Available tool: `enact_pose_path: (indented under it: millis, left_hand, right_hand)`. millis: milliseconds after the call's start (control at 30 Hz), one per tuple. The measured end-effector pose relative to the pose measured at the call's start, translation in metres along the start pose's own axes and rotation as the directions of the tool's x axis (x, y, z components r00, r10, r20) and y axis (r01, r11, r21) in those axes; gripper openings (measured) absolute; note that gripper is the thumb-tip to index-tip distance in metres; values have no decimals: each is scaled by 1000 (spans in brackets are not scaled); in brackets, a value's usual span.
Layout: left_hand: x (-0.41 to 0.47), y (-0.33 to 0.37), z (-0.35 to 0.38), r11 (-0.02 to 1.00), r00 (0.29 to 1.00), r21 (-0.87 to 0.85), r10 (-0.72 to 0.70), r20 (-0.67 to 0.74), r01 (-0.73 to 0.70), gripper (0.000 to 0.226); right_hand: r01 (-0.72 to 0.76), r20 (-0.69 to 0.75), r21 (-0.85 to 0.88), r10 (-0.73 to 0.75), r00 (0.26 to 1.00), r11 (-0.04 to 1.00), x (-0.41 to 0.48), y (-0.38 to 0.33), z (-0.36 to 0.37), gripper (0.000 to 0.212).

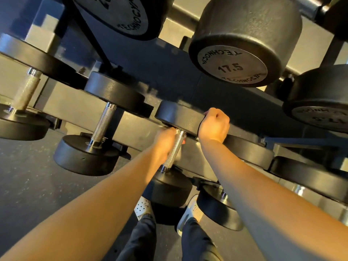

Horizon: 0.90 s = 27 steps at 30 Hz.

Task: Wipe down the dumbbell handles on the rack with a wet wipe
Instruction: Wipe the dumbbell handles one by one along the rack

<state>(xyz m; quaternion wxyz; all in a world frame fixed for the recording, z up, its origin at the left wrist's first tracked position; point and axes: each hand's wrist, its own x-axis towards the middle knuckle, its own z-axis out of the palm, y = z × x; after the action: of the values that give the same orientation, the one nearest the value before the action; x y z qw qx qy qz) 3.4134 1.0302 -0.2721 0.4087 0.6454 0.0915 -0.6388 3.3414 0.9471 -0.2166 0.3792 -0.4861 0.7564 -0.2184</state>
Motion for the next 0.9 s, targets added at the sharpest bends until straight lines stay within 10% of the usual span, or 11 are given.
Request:
enact_pose_path:
  millis: [133, 267, 400, 500, 600, 733, 900]
  left_hand:
    - [5, 12, -10, 996, 955, 40, -93, 283, 85, 42]
    - [9, -10, -8, 965, 975, 181, 208, -84, -190, 23]
    - [-8, -41, -7, 433, 609, 718, 793, -15, -545, 23]
    - [-5, -32, 8, 635, 722, 617, 675, -150, -466, 29]
    - [8, -7, 7, 968, 968, 156, 215, -126, -194, 27]
    - [25, 9, -17, 995, 927, 53, -101, 361, 88, 34]
    - [22, 9, -1, 992, 979, -105, -52, 197, 74, 30]
  right_hand:
    - [17, -6, 9, -17, 1000, 1000, 3, 3, 1, 33]
    - [27, -8, 34, -27, 1000, 999, 3, 6, 1, 32]
    - [35, -8, 28, -35, 999, 999, 3, 6, 1, 32]
    - [46, -2, 20, -46, 999, 999, 3, 6, 1, 33]
    - [59, -5, 13, -59, 998, 998, 3, 6, 1, 34]
    - [53, -7, 23, -53, 999, 998, 5, 9, 2, 33]
    - [46, -13, 14, -46, 999, 999, 6, 10, 4, 30]
